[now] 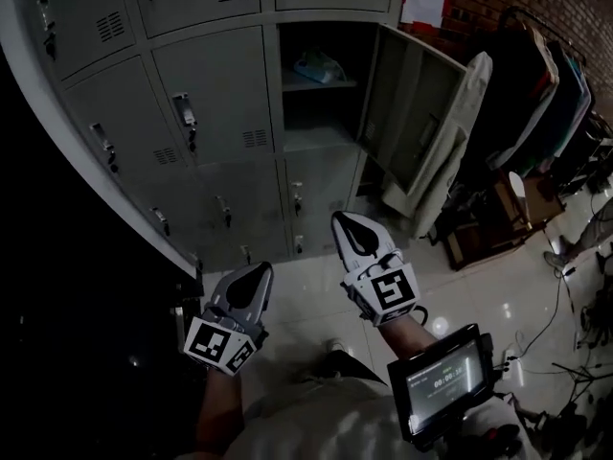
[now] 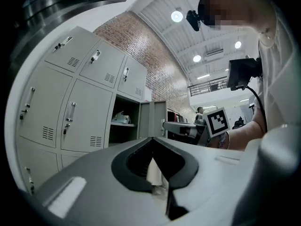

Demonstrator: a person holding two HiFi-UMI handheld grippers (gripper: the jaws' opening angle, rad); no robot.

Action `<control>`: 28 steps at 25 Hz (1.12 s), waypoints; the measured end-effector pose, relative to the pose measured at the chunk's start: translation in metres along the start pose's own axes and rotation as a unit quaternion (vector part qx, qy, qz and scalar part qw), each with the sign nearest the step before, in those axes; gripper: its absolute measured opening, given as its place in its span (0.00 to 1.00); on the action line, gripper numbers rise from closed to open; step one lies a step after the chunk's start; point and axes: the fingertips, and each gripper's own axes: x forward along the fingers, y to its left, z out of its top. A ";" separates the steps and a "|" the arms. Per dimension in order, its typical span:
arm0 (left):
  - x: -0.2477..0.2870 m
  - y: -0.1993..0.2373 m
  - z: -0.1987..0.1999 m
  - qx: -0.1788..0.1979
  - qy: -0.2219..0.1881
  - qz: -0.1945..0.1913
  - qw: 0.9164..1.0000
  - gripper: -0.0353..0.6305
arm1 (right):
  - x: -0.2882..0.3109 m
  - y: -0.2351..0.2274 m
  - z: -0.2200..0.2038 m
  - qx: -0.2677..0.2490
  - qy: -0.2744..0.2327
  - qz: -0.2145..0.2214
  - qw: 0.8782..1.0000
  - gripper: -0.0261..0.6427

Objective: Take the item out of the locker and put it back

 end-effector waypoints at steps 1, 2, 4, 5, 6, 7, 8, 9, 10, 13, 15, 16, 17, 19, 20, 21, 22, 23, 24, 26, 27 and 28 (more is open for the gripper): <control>-0.007 -0.008 0.002 0.002 -0.003 -0.001 1.000 0.06 | -0.007 0.008 0.002 0.002 -0.003 0.004 1.000 0.04; -0.013 -0.017 0.003 0.004 -0.004 -0.003 1.000 0.06 | -0.016 0.015 0.003 0.004 -0.005 0.007 1.000 0.04; -0.023 -0.036 0.003 0.003 -0.005 -0.006 1.000 0.06 | -0.036 0.025 0.004 0.003 -0.006 0.011 1.000 0.04; -0.026 -0.044 0.004 0.001 -0.006 -0.006 1.000 0.06 | -0.044 0.027 0.007 0.002 -0.008 0.013 1.000 0.04; -0.028 -0.052 0.005 0.000 -0.008 -0.005 1.000 0.06 | -0.051 0.028 0.011 0.001 -0.010 0.015 1.000 0.04; -0.029 -0.059 0.006 0.000 -0.009 -0.003 1.000 0.06 | -0.058 0.028 0.014 0.001 -0.012 0.017 1.000 0.04; -0.029 -0.065 0.007 0.001 -0.010 -0.001 1.000 0.06 | -0.065 0.027 0.015 0.003 -0.013 0.019 1.000 0.04; -0.029 -0.072 0.007 0.001 -0.010 0.002 1.000 0.06 | -0.072 0.025 0.016 0.007 -0.013 0.020 1.000 0.04; -0.028 -0.078 0.007 0.000 -0.011 0.003 1.000 0.06 | -0.079 0.024 0.017 0.011 -0.013 0.023 1.000 0.04; -0.025 -0.096 0.005 -0.001 -0.012 0.007 1.000 0.06 | -0.100 0.024 0.020 0.016 -0.015 0.036 0.999 0.04; -0.023 -0.107 0.003 0.003 -0.010 0.010 1.000 0.06 | -0.112 0.026 0.021 0.015 -0.013 0.050 0.999 0.04; -0.021 -0.111 0.003 0.003 -0.009 0.010 1.000 0.06 | -0.117 0.027 0.022 0.012 -0.012 0.056 0.998 0.04; -0.019 -0.113 0.003 0.003 -0.009 0.011 1.000 0.06 | -0.120 0.027 0.022 0.006 -0.011 0.060 0.998 0.04; -0.017 -0.109 0.004 0.002 -0.008 0.019 1.000 0.06 | -0.122 0.027 0.022 -0.006 -0.010 0.063 0.998 0.04; -0.016 -0.105 0.004 0.001 -0.008 0.025 1.000 0.06 | -0.121 0.027 0.023 -0.009 -0.010 0.062 0.998 0.04; -0.015 -0.101 0.003 -0.002 -0.007 0.031 1.000 0.06 | -0.120 0.026 0.023 -0.009 -0.012 0.061 0.998 0.04; -0.015 -0.097 0.003 -0.004 -0.007 0.035 0.999 0.06 | -0.120 0.026 0.023 -0.008 -0.014 0.060 0.998 0.04; -0.014 -0.095 0.003 -0.007 -0.007 0.037 0.999 0.06 | -0.120 0.025 0.024 -0.006 -0.016 0.059 0.998 0.04; -0.013 -0.093 0.003 -0.007 -0.007 0.038 0.999 0.06 | -0.120 0.024 0.023 -0.005 -0.017 0.059 0.998 0.04; -0.012 -0.090 0.004 -0.005 -0.007 0.039 0.999 0.06 | -0.119 0.023 0.023 -0.005 -0.014 0.060 0.998 0.04; -0.011 -0.089 0.003 -0.002 -0.007 0.039 0.999 0.06 | -0.118 0.023 0.023 -0.005 -0.013 0.061 0.998 0.04; -0.010 -0.088 0.003 -0.001 -0.007 0.038 0.999 0.06 | -0.117 0.022 0.023 -0.005 -0.013 0.062 0.998 0.04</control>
